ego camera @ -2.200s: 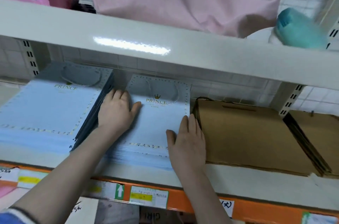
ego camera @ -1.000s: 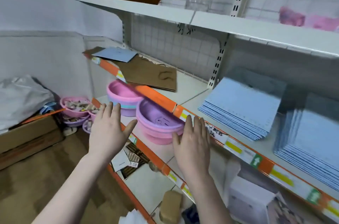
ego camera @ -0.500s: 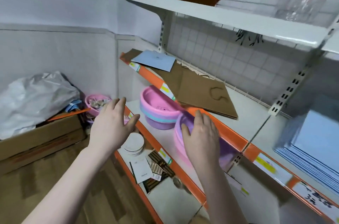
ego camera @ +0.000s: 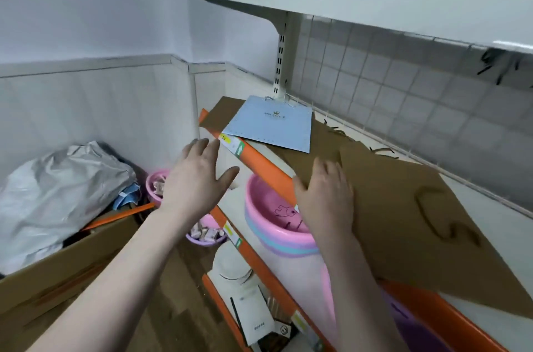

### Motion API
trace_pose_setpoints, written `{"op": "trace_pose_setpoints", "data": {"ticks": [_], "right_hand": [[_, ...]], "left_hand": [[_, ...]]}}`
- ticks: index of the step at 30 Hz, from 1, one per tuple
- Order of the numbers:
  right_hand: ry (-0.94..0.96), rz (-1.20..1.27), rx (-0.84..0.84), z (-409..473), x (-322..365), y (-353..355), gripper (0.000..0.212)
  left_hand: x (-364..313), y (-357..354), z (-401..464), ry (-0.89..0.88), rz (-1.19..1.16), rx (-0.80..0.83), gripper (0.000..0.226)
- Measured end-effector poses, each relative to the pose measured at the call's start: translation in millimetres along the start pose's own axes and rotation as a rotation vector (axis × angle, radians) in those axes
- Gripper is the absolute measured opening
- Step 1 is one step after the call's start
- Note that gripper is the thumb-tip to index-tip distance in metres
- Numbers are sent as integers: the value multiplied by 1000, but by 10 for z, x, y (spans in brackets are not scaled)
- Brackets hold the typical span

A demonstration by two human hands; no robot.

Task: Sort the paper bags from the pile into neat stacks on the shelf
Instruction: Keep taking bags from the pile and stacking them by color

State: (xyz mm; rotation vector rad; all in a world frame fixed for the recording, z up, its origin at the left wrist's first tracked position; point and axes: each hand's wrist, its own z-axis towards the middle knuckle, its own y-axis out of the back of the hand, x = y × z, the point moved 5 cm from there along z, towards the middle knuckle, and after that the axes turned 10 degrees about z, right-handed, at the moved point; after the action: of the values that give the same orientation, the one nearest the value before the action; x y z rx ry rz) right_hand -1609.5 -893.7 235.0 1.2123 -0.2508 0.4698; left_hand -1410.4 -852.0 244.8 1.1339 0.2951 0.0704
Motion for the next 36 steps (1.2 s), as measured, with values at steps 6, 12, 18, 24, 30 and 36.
{"op": "trace_pose_setpoints", "data": {"ticks": [6, 12, 18, 24, 30, 36], "right_hand": [[-84, -12, 0, 505, 22, -271, 48], [-216, -72, 11, 912, -12, -507, 52], [-354, -103, 46, 1275, 85, -731, 58], [-501, -198, 10, 1411, 74, -882, 64], [-588, -113, -50, 1551, 96, -931, 59], [-700, -73, -100, 1581, 147, -1002, 70]], "left_hand": [[-18, -346, 702, -65, -34, 85, 59], [-115, -730, 1457, -221, -87, 160, 65], [-149, -1096, 2093, -293, -87, 283, 66], [-165, -1509, 2405, -246, -66, 425, 68], [-131, -1599, 2572, -123, -147, 444, 87], [-76, -1527, 2606, -71, -348, 402, 82]]}}
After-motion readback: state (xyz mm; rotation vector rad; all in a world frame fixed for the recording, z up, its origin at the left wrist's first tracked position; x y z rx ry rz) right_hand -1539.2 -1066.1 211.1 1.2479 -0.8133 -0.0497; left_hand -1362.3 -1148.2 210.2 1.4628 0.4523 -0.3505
